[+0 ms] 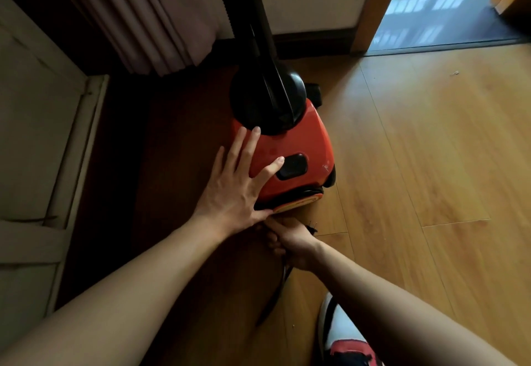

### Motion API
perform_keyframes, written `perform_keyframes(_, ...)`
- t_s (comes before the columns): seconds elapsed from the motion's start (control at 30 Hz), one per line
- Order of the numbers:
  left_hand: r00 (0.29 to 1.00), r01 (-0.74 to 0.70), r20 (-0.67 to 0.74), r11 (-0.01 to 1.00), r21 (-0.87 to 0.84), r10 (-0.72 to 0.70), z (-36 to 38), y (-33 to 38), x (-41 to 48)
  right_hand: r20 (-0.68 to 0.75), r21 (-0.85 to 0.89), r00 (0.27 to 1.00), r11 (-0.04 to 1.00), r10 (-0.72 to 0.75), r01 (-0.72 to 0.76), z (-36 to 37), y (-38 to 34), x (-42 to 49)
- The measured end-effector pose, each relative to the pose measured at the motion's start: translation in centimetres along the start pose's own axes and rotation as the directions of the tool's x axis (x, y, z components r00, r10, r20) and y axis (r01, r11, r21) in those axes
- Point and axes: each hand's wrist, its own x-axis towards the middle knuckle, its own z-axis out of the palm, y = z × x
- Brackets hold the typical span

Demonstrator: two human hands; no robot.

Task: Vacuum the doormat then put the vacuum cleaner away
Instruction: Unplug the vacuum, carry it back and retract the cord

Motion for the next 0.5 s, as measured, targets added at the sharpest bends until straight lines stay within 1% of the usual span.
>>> perform_keyframes(0.1, 1.000, -0.001, -0.022, 1.000, 0.000, 0.001, 0.2, -0.2, -0.1, 0.026, -0.017, 0.998, 0.998, 0.054, -0.054, -3.3, -0.7, -0.6)
perform_keyframes(0.17, 1.000, 0.016, -0.024, 1.000, -0.006, -0.016, 0.3, 0.0, 0.0, 0.039, -0.061, 0.994, 0.993, 0.102, -0.099, -5.6, -1.3, -1.1)
perform_keyframes(0.23, 0.999, 0.033, -0.027, 0.999, -0.014, -0.034, 0.3, 0.3, 0.1, 0.012, -0.203, 0.993, 0.973, 0.113, -0.108, -7.8, -2.1, -1.7)
perform_keyframes(0.27, 0.999, 0.039, -0.029, 0.999, -0.017, -0.039, 0.4, 0.4, 0.1, -0.012, -0.327, 0.995, 0.940, 0.096, -0.095, -8.6, -2.7, -1.9)
perform_keyframes(0.3, 0.999, 0.038, -0.033, 0.999, -0.022, -0.039, 0.5, 0.4, 0.2, -0.042, -0.468, 0.997, 0.881, 0.061, -0.073, -9.3, -3.3, -2.2)
perform_keyframes(0.33, 0.999, 0.033, -0.040, 0.999, -0.028, -0.034, 0.6, 0.5, 0.2, -0.074, -0.600, 0.997, 0.798, 0.011, -0.053, -9.9, -4.0, -2.4)
perform_keyframes(0.4, 0.998, 0.021, -0.053, 0.999, -0.037, -0.022, 0.8, 0.4, 0.2, -0.138, -0.801, 0.983, 0.597, -0.124, -0.037, -10.5, -5.4, -2.4)
perform_keyframes(0.43, 0.998, 0.015, -0.059, 0.999, -0.039, -0.017, 0.9, 0.3, 0.2, -0.167, -0.864, 0.964, 0.502, -0.206, -0.042, -10.7, -6.0, -2.3)
perform_keyframes(0.47, 0.998, 0.010, -0.064, 0.999, -0.041, -0.013, 1.0, 0.2, 0.3, -0.193, -0.899, 0.941, 0.434, -0.278, -0.056, -10.9, -6.5, -2.3)
perform_keyframes(0.5, 0.998, 0.005, -0.067, 0.999, -0.043, -0.008, 1.1, 0.2, 0.3, -0.219, -0.909, 0.919, 0.411, -0.329, -0.070, -10.9, -7.0, -2.2)
